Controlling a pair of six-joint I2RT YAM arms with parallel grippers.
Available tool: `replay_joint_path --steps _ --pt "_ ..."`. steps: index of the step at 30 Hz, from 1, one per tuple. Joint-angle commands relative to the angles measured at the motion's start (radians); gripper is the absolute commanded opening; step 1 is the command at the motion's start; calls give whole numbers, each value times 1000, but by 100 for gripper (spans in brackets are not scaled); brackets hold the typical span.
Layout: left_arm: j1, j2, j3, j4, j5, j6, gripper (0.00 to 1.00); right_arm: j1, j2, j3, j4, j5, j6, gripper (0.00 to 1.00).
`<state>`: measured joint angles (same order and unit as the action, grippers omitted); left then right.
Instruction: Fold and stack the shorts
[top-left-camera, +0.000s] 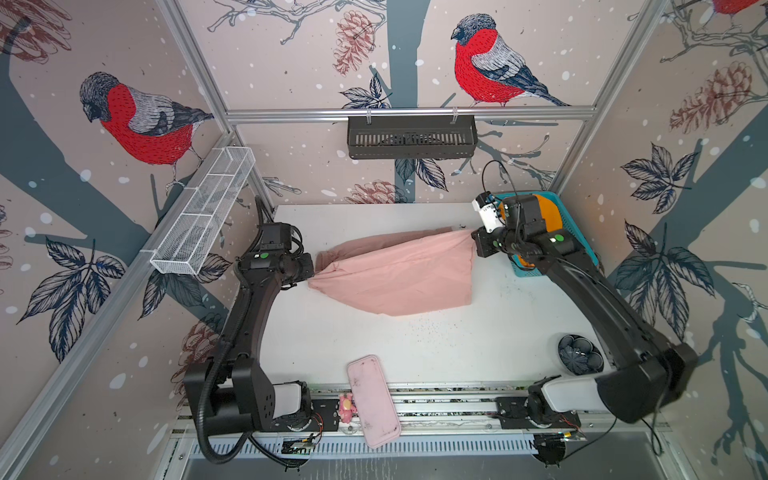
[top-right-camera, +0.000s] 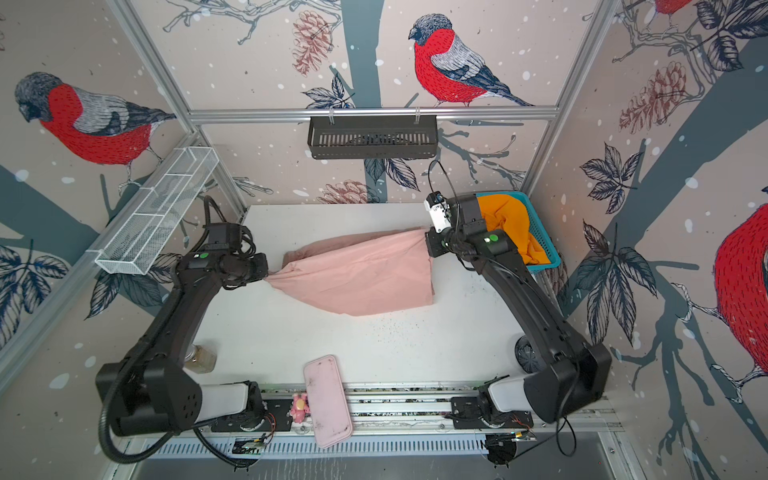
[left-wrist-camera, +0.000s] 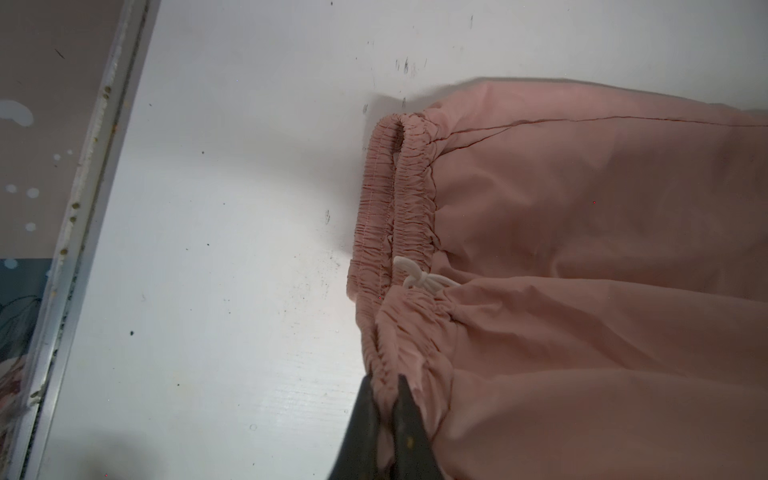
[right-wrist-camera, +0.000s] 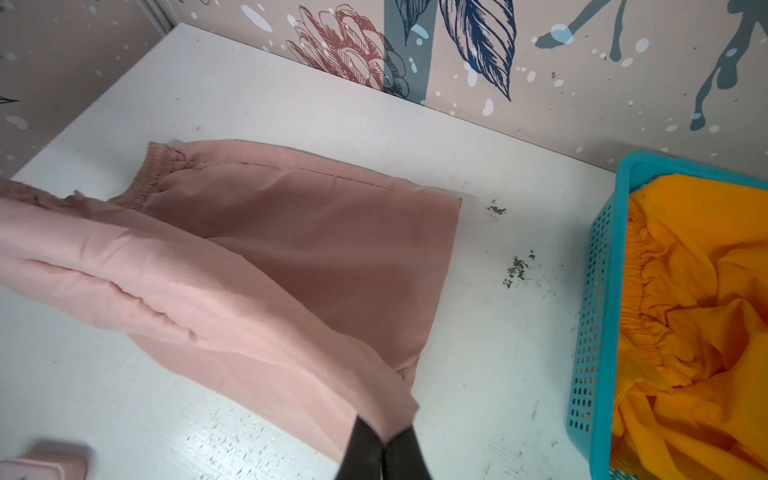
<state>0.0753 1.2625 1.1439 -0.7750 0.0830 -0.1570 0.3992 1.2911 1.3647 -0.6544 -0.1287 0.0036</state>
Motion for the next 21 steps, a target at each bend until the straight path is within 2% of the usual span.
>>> replay_joint_path --steps 1,7,11,18,21 --pt "0 -91 -25 -52 37 22 0 24 -131 -62 4 40 62 1" --pt "0 -267 -72 -85 62 31 0 94 -320 -77 -84 113 128 1" --pt "0 -327 -71 -86 75 29 0 139 -359 -63 -114 162 154 1" --pt "0 -206 -106 -35 57 32 0 102 -248 -73 -48 162 92 1" --pt "1 -134 -109 -18 9 29 0 13 -126 -52 -25 71 47 1"
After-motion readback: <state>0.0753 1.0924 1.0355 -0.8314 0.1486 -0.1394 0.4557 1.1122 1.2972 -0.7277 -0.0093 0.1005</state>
